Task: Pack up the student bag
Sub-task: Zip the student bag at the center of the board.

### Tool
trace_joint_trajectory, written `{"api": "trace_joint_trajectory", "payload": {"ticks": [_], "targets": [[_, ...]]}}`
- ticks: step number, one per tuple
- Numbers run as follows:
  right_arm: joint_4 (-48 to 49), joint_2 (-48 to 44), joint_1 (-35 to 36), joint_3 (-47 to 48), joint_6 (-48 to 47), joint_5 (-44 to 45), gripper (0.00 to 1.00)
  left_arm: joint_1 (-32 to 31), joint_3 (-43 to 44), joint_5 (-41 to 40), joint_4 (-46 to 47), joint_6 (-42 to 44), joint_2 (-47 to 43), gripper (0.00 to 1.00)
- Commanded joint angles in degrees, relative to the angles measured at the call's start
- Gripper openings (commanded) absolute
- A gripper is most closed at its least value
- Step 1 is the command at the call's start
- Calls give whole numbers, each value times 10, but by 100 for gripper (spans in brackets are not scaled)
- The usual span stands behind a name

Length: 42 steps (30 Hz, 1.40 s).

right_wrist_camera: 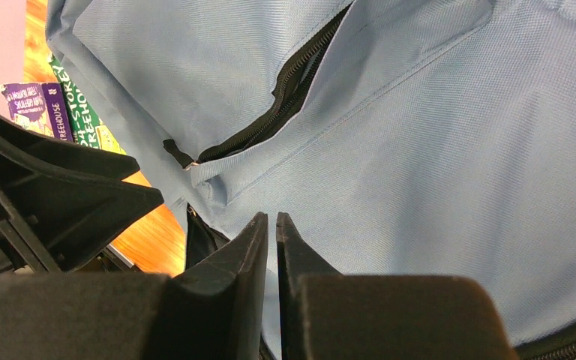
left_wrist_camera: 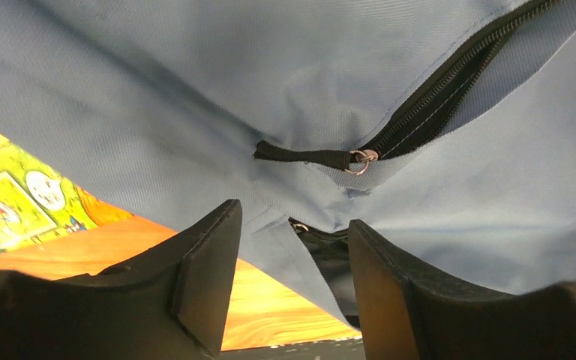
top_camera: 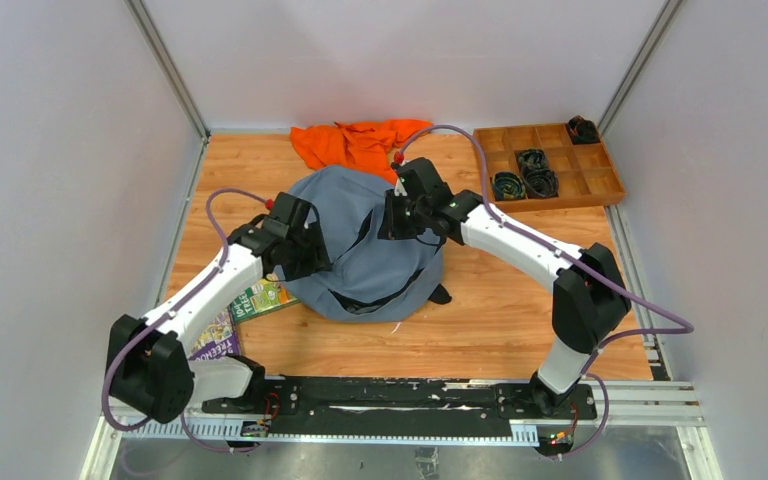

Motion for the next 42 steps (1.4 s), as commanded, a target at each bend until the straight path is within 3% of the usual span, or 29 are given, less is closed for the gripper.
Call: {"api": "trace_joint_trajectory", "payload": {"ticks": [1,10,15,21,42], "targets": [[6,-12,-5,4,0,-4,14,0,-48,-33,67,-159,-57,59],[3,-13,-5,1,1,-4,14,0,-102,-36,153,-313,-78,56],[2,-17,-5,-2,0,-4,14,0,-99,-38,168,-337,-53,58],[0,-21,-5,-6,0,-1,14,0,-104,-34,172,-359,-28,53],[5,-15,-4,-6,3,-6,14,0,-118,-52,158,-382,-36,47]]}}
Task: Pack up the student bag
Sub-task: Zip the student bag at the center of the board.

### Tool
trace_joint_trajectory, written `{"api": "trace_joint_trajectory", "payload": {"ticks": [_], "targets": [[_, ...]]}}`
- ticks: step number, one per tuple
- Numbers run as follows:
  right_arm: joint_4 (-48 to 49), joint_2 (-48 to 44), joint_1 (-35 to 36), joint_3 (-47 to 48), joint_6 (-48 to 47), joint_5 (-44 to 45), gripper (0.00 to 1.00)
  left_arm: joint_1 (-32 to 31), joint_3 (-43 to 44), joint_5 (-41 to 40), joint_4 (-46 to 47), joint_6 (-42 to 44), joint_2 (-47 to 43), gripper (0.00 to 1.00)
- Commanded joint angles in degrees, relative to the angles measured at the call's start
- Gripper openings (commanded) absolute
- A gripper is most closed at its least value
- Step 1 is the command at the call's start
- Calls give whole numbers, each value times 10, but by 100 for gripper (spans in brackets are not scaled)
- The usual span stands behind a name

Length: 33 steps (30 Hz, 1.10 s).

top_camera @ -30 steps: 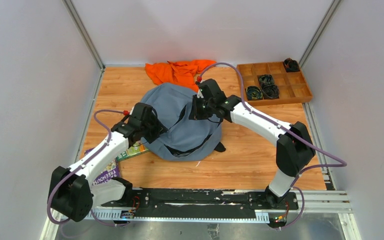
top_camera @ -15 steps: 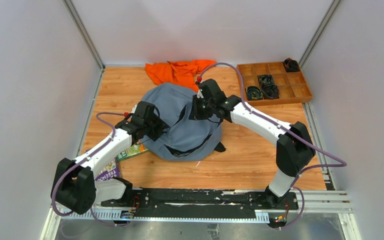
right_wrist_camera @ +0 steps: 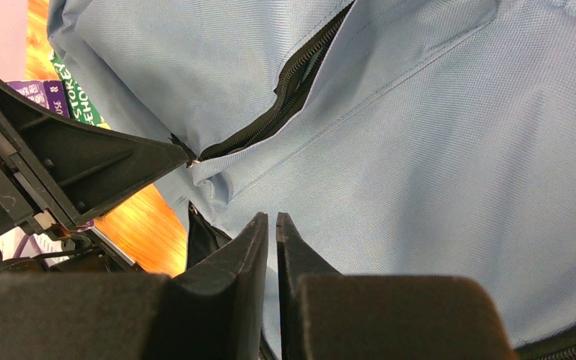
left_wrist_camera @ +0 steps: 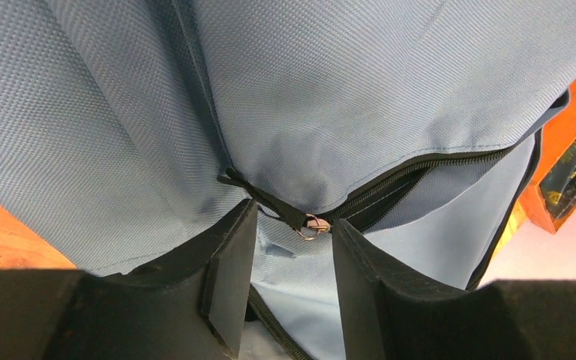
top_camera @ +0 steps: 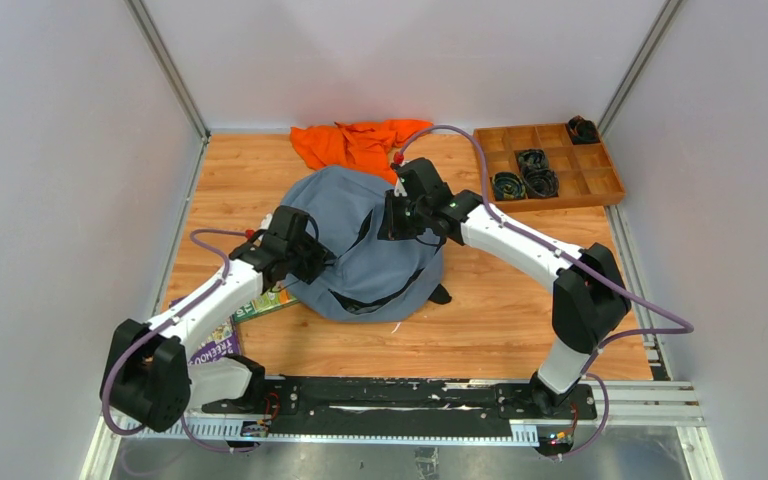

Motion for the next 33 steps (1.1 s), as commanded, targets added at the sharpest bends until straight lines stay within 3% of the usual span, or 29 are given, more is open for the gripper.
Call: {"api": "trace_joint_trajectory", "payload": {"ticks": [1,5,15,33], "targets": [[5,-14,-5,-6,4,-2,14,0,-10,-16,12,-13,8,47],[5,-18,-5,-8,5,-2,13,2,-2,-16,17,-9,26,40],[5,-22,-5,-8,3,-2,13,2,30,-21,23,14,33,0],[9,-30,-5,-3,4,-4,15,-27,188,117,84,239,169,0]]}}
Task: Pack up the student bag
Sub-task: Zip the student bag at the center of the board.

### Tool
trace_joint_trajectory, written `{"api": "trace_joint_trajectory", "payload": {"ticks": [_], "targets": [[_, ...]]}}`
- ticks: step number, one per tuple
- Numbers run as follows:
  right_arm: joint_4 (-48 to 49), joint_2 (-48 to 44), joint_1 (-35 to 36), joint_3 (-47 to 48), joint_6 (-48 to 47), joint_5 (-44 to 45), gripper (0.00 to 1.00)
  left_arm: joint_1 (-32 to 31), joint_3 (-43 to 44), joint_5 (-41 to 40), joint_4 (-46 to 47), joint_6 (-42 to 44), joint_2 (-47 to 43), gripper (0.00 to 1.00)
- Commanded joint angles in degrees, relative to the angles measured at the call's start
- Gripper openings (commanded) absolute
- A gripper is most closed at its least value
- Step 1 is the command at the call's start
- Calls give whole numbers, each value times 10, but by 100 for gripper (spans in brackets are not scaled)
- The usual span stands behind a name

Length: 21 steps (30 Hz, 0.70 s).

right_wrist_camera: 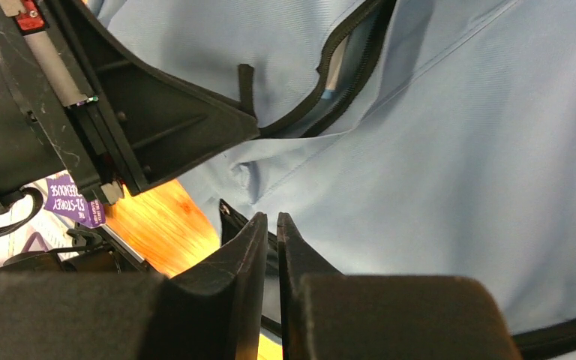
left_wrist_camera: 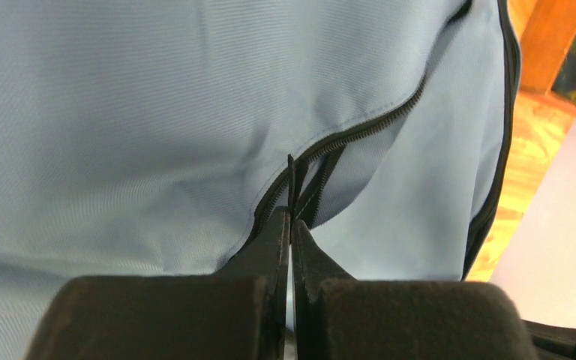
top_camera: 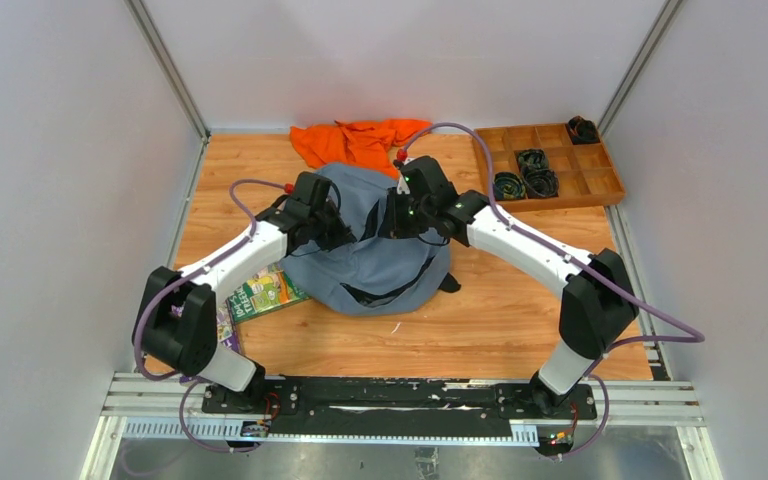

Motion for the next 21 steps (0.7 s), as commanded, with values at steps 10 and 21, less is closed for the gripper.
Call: {"api": "trace_joint_trajectory", "payload": {"ticks": [10,21], "targets": [[11,30,-5,17,14,-19,16,-16,69,-19,-19,134,6,38],[-33,100,-4,111,-19,-32,29,35,68,9,-56,186,-40,39]]}}
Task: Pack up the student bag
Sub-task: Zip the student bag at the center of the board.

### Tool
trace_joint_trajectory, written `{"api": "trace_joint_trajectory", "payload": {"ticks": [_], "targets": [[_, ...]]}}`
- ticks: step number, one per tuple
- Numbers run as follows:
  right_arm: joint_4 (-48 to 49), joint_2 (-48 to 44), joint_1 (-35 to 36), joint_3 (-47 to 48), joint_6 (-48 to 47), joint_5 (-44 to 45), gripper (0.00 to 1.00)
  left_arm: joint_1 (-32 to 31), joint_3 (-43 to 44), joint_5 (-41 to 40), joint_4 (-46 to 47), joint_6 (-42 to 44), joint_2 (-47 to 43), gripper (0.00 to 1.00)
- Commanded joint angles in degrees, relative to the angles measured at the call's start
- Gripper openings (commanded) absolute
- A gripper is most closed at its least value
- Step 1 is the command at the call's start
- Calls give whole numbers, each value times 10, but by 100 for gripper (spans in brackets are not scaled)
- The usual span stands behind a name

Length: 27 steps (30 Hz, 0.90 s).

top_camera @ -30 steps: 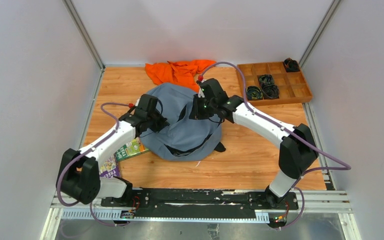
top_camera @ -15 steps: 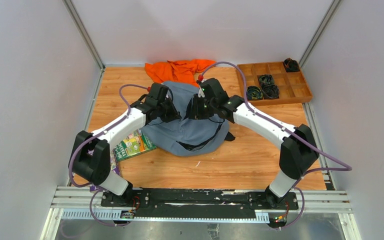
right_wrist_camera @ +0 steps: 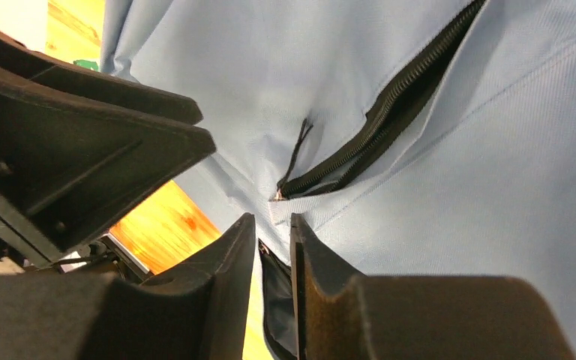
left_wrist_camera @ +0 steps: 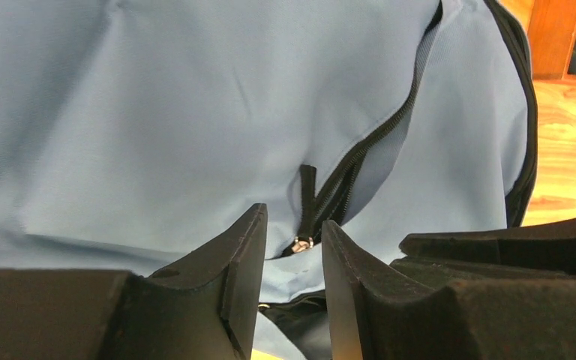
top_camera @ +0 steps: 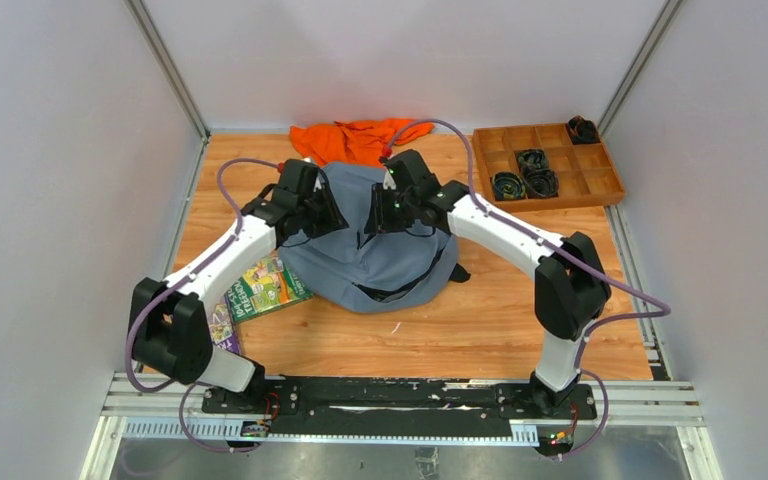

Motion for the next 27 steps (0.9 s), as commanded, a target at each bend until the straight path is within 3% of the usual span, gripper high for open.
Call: {"api": "trace_joint_trajectory", "payload": {"ticks": [1,7,14,27], "targets": [[-38,30,-4,62,-29,-4,30,30,-4,25,-11,36,-44,39],[-107,111,-4,157,-43,-7,32,35,-70,105,26,49,-85,39],[-112,152,-2,169,-36,-27,42,34,-123,121,37,50,-97,48],[-106,190,6,188,-31,-62,39,34,-171,130,88,37,-60,46]]}}
